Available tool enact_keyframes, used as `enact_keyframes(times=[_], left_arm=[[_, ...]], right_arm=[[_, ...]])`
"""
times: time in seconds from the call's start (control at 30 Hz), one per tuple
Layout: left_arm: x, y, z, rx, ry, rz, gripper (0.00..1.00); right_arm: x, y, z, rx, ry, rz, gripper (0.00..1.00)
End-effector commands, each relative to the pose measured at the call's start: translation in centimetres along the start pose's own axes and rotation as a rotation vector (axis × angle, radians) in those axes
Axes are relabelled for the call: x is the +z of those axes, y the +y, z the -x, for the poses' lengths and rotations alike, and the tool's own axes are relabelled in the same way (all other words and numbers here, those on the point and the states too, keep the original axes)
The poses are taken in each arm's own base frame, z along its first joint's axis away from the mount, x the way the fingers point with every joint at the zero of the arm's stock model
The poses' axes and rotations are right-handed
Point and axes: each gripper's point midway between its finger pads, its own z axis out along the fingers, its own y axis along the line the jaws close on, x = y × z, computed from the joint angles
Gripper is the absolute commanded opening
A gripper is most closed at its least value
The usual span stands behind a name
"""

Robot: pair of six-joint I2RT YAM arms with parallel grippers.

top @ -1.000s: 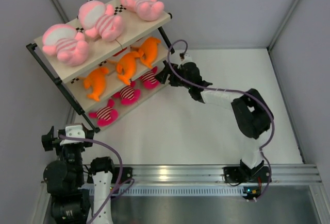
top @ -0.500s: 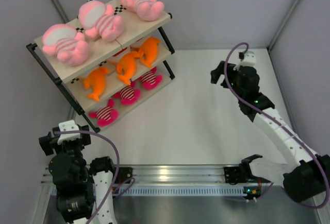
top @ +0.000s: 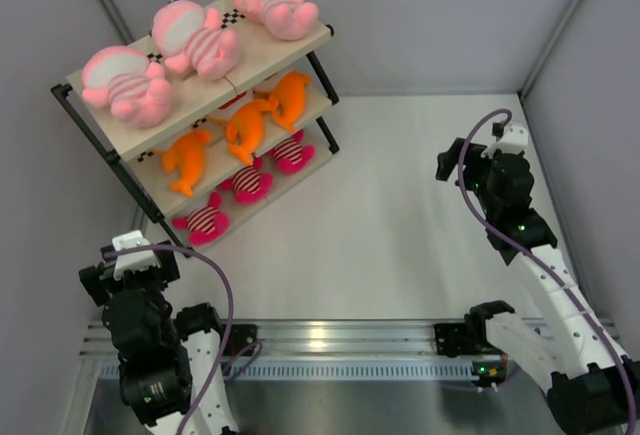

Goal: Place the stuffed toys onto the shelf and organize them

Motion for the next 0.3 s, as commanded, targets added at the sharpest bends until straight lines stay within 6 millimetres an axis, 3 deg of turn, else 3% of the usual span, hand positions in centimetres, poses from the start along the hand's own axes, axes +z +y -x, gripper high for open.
enact_keyframes(times=[0.0, 0.27], left_arm=[[0.7, -0.2, -0.5, -0.014, 0.034, 0.008, 0.92], [1.0, -0.4, -1.1, -0.011, 0.048, 0.006, 0.92]], right_arm=[[0.7, 0.8, -0.6, -0.013, 0.007, 0.050, 0.99], [1.4, 1.8, -1.7, -0.007, 0.028, 0.113, 0.99]])
